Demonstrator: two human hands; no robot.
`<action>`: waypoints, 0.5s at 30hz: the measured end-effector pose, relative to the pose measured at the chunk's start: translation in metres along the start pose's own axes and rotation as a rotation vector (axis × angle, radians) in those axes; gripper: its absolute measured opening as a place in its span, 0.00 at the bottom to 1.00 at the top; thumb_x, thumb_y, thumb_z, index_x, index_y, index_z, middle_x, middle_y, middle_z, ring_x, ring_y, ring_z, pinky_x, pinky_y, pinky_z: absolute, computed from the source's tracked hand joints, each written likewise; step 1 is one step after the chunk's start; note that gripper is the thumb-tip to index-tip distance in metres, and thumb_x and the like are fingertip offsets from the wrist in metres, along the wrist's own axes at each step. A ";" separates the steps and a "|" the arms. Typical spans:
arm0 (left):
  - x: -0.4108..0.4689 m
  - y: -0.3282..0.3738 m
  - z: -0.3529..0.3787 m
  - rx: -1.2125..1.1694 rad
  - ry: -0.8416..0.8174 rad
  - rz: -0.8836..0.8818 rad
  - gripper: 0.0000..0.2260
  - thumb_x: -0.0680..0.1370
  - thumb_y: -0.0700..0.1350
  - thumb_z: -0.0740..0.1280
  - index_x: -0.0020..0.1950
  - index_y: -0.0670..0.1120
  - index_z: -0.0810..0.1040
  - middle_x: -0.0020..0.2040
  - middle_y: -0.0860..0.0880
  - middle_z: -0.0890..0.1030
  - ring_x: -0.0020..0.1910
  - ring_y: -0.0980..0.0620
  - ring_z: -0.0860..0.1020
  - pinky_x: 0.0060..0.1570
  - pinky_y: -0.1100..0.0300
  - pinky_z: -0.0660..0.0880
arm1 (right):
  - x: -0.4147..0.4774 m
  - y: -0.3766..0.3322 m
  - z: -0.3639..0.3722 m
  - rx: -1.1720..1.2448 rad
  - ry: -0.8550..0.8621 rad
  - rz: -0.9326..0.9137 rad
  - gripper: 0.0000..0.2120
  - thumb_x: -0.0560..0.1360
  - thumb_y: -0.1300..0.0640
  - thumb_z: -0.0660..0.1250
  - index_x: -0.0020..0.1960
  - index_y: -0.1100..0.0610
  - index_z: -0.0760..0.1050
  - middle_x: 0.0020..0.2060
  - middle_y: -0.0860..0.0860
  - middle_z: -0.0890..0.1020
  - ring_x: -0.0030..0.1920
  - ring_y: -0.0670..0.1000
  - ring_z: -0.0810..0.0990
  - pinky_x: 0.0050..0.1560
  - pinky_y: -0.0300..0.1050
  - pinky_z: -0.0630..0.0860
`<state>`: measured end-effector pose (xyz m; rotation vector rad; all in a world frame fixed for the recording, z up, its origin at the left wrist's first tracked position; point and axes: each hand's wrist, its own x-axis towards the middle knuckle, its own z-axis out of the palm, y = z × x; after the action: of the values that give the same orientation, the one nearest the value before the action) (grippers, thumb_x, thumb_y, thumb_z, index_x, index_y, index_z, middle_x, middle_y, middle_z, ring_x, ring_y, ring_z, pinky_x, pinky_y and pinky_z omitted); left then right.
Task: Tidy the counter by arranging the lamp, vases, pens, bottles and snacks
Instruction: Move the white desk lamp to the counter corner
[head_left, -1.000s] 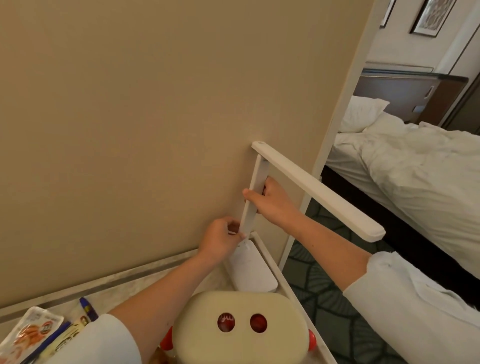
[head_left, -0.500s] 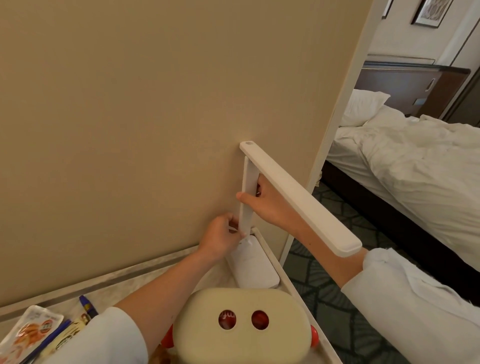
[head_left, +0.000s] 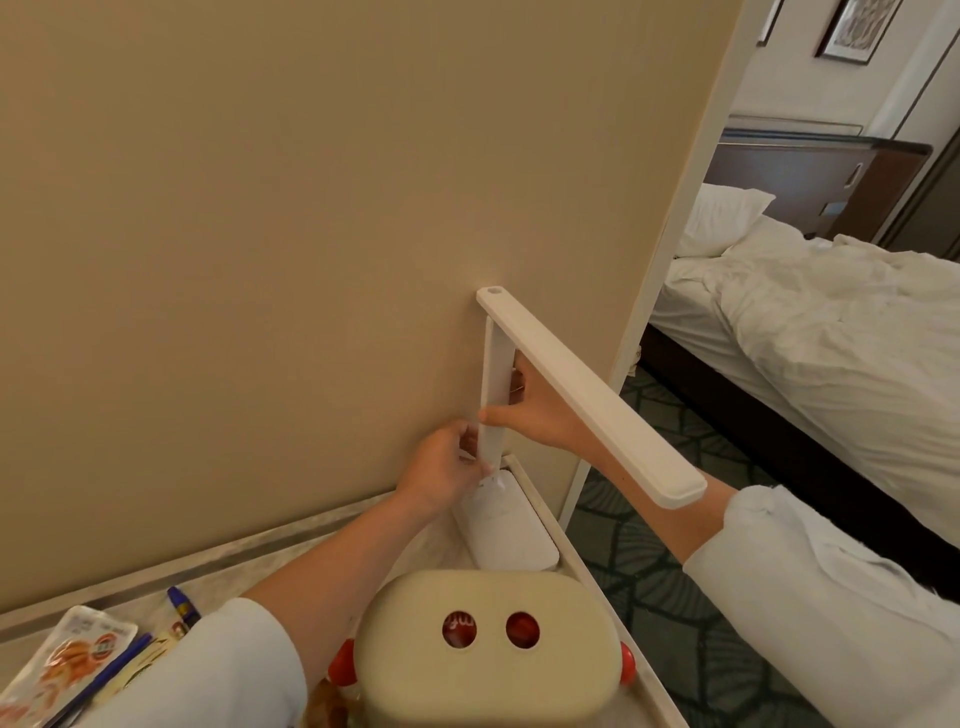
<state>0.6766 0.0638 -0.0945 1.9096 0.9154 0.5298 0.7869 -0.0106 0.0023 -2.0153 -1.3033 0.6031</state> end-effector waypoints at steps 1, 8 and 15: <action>-0.001 0.003 -0.002 -0.019 0.002 -0.015 0.14 0.70 0.37 0.74 0.49 0.49 0.74 0.40 0.55 0.78 0.38 0.57 0.77 0.35 0.73 0.73 | -0.002 0.000 -0.002 -0.011 -0.003 0.004 0.25 0.70 0.58 0.75 0.64 0.61 0.71 0.56 0.57 0.79 0.56 0.56 0.80 0.59 0.51 0.77; -0.031 0.037 -0.023 -0.134 0.049 -0.024 0.22 0.70 0.37 0.75 0.61 0.44 0.74 0.49 0.48 0.76 0.46 0.50 0.76 0.48 0.57 0.77 | -0.035 -0.003 -0.039 -0.092 0.047 -0.018 0.37 0.70 0.56 0.76 0.73 0.54 0.60 0.62 0.53 0.74 0.59 0.54 0.78 0.58 0.52 0.77; -0.099 0.086 -0.037 -0.256 0.079 0.035 0.17 0.74 0.40 0.73 0.61 0.47 0.74 0.49 0.51 0.77 0.42 0.58 0.77 0.35 0.71 0.74 | -0.093 -0.015 -0.063 0.081 0.119 -0.016 0.27 0.76 0.66 0.68 0.72 0.60 0.62 0.61 0.59 0.75 0.51 0.52 0.79 0.38 0.27 0.73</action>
<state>0.6221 -0.0178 -0.0010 1.6854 0.8232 0.7121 0.7834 -0.1085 0.0583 -1.9428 -1.2051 0.5124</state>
